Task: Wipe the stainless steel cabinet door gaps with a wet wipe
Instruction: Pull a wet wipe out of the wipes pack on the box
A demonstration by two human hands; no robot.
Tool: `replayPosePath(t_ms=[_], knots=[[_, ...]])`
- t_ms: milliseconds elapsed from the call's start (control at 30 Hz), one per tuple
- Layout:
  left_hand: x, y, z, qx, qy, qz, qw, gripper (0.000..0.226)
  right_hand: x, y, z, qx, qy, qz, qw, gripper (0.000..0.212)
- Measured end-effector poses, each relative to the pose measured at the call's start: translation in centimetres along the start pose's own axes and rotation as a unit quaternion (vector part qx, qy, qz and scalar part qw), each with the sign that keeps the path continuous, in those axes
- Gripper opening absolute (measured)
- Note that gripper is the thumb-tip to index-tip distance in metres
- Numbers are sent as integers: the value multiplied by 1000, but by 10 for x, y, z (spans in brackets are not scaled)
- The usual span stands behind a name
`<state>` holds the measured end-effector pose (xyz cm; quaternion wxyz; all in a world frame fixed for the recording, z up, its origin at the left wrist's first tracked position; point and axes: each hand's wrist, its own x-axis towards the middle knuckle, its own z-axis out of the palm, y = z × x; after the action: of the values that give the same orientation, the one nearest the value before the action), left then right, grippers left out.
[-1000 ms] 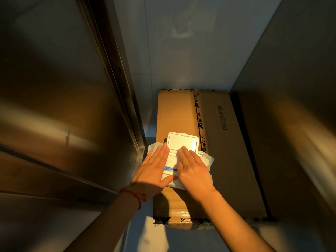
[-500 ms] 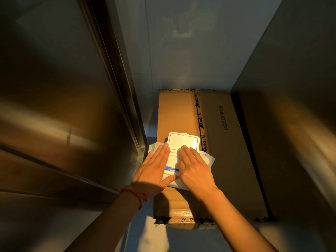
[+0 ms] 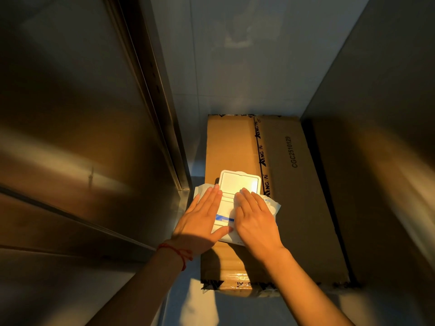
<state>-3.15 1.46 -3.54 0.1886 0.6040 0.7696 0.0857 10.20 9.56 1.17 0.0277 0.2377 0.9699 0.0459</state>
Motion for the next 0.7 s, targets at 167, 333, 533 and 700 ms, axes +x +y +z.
replayPosePath(t_ms=[167,333,533,700], knots=[[-1,-1,1,-7,3,1,1000,81,-2,-3,3,14,46,21,999,67],[-1,-1,2,-15,7,0,1000,79,-3,-2,6,19,71,19,997,64],[-2,0,1,-29,16,1,999,80,-10,-2,15,60,82,41,994,56],[-3,-1,1,-31,21,-1,999,79,-11,-8,22,106,134,87,981,52]])
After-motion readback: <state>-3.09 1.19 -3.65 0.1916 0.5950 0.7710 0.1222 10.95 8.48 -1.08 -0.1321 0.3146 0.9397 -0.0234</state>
